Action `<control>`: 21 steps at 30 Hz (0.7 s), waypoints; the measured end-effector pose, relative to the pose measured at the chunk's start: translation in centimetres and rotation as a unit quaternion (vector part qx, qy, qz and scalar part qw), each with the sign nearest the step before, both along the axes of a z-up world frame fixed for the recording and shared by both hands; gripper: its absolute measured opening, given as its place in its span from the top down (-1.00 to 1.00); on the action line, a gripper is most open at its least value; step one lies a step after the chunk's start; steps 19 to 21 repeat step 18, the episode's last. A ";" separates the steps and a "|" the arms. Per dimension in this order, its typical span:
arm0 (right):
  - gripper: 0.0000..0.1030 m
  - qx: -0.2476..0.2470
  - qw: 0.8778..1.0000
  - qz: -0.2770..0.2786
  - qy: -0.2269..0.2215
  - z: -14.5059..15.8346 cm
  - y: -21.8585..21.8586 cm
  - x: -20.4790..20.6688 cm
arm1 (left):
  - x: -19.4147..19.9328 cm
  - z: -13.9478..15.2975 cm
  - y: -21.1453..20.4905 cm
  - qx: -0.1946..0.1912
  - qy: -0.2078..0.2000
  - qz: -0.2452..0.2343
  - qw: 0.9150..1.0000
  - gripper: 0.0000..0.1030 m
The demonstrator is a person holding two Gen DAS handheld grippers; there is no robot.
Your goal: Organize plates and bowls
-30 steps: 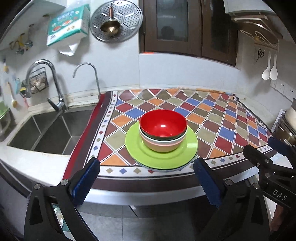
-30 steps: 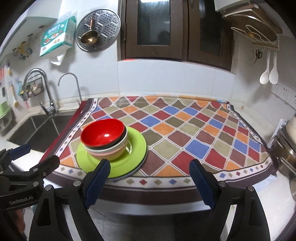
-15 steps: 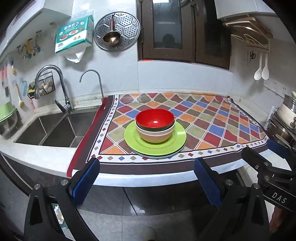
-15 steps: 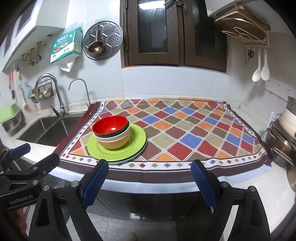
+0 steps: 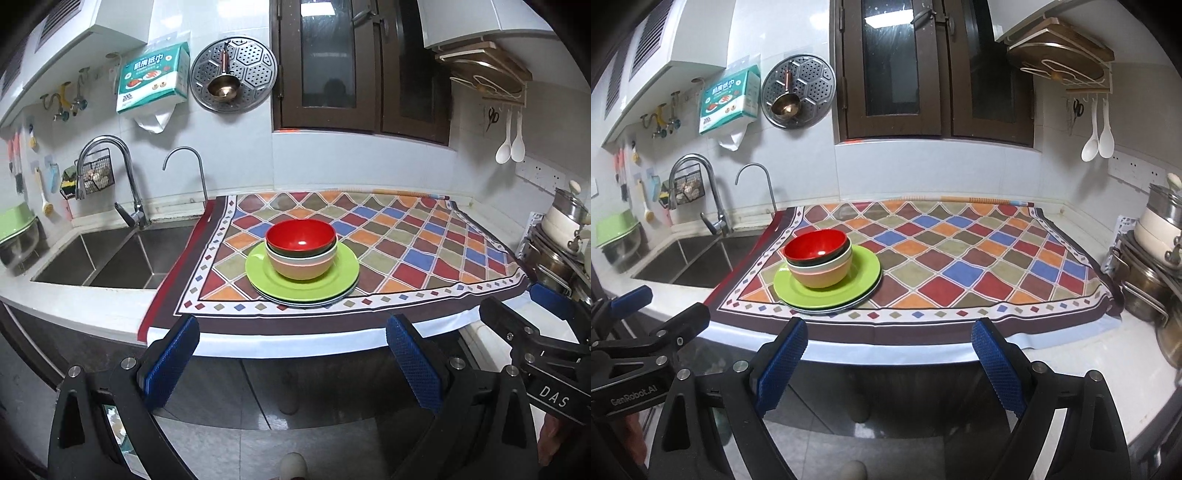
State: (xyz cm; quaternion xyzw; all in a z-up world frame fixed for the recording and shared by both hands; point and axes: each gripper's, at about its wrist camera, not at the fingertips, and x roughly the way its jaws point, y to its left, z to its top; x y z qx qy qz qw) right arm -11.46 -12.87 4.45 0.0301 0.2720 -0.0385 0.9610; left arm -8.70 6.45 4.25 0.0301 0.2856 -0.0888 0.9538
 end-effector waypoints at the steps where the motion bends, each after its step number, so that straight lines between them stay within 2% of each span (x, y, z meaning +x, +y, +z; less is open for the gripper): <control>1: -0.77 0.000 1.000 0.000 -0.001 0.0 0.0 -0.2 | -0.1 0.0 0.0 -0.001 0.000 -0.001 1.000 -1.00; 21: -0.77 -0.001 1.000 0.004 -0.001 0.0 -0.1 -2.0 | -1.4 -0.1 0.1 -0.005 0.005 0.004 1.000 -1.00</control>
